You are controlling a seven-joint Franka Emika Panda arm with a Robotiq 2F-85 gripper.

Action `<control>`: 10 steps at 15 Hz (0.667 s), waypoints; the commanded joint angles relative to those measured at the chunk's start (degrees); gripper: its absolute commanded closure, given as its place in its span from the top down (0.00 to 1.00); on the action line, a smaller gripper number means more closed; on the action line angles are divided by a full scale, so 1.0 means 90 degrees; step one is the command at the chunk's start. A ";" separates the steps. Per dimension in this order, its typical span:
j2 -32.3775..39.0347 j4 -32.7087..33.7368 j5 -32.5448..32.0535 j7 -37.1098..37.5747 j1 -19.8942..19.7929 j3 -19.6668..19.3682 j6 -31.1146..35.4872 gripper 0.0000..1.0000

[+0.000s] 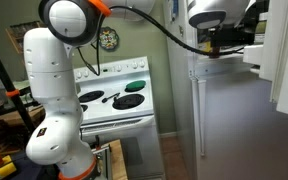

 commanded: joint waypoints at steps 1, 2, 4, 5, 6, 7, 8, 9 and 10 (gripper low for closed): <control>-0.0002 0.0057 -0.0050 -0.0048 -0.0126 -0.0059 -0.0343 1.00; 0.0046 0.0107 -0.0037 -0.0089 -0.0145 -0.0056 -0.0434 1.00; 0.0087 0.0145 -0.0054 -0.0059 -0.0129 -0.0045 -0.0460 1.00; 0.0085 0.0153 -0.0090 -0.0051 -0.0138 -0.0055 -0.0525 1.00; 0.0078 0.0156 -0.0132 -0.0025 -0.0152 -0.0073 -0.0589 1.00; 0.0055 0.0153 -0.0164 -0.0009 -0.0183 -0.0099 -0.0674 1.00; 0.0032 0.0149 -0.0211 0.0011 -0.0209 -0.0124 -0.0748 1.00; -0.0012 0.0137 -0.0276 0.0031 -0.0255 -0.0167 -0.0892 1.00; -0.0044 0.0135 -0.0337 0.0035 -0.0298 -0.0211 -0.1006 1.00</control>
